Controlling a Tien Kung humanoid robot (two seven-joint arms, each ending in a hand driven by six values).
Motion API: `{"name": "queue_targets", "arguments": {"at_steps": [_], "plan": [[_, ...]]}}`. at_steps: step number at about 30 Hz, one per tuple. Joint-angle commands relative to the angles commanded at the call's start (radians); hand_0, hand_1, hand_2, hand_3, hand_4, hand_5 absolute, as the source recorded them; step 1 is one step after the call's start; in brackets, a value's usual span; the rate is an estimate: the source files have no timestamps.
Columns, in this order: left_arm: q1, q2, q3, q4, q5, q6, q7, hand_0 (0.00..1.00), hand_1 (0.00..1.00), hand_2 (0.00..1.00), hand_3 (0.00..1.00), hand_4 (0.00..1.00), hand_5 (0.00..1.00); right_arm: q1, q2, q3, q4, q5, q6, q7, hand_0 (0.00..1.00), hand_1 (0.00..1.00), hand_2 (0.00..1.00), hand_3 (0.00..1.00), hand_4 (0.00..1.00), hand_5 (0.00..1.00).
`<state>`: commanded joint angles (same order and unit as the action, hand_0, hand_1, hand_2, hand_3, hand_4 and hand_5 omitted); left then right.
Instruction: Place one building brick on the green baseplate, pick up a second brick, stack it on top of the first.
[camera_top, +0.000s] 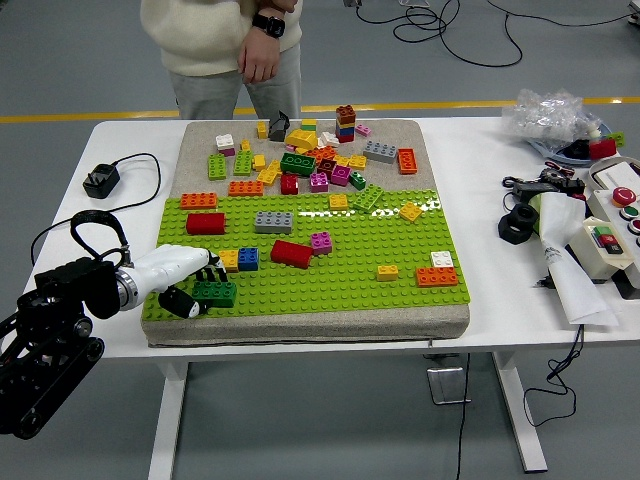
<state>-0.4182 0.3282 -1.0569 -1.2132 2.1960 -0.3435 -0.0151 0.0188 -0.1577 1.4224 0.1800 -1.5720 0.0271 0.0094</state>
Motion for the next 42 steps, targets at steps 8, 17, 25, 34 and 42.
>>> {"name": "queue_targets", "arguments": {"at_steps": [8,17,25,34,42], "plan": [[-0.001,-0.002,-0.002,-0.005,-0.006,-0.013,0.009,0.854,0.747,0.631,0.686,0.751,0.002,-0.001,0.001,-0.002,0.0,0.002,0.001,0.0,0.765,0.703,0.738,0.749,0.998,0.631],[-0.004,-0.004,-0.001,0.0,-0.017,-0.008,0.008,0.877,0.768,0.762,0.777,0.884,0.008,0.001,0.001,-0.002,0.0,0.001,0.002,0.0,0.765,0.704,0.737,0.749,0.998,0.63],[-0.006,-0.005,-0.001,0.005,-0.03,0.013,0.007,0.878,0.771,0.765,0.807,0.911,0.024,0.001,0.001,0.0,0.0,-0.003,0.003,-0.002,0.765,0.704,0.737,0.748,0.998,0.631],[-0.006,-0.004,-0.001,-0.012,-0.042,0.021,0.008,0.883,0.773,0.766,0.809,0.919,0.028,-0.001,0.002,-0.002,0.0,-0.004,0.003,-0.002,0.765,0.704,0.737,0.749,0.998,0.631],[-0.007,-0.006,0.001,-0.021,-0.048,0.027,0.013,0.885,0.773,0.768,0.812,0.932,0.045,-0.001,0.002,-0.004,0.0,-0.004,0.004,-0.002,0.764,0.704,0.737,0.749,0.998,0.629]]}}
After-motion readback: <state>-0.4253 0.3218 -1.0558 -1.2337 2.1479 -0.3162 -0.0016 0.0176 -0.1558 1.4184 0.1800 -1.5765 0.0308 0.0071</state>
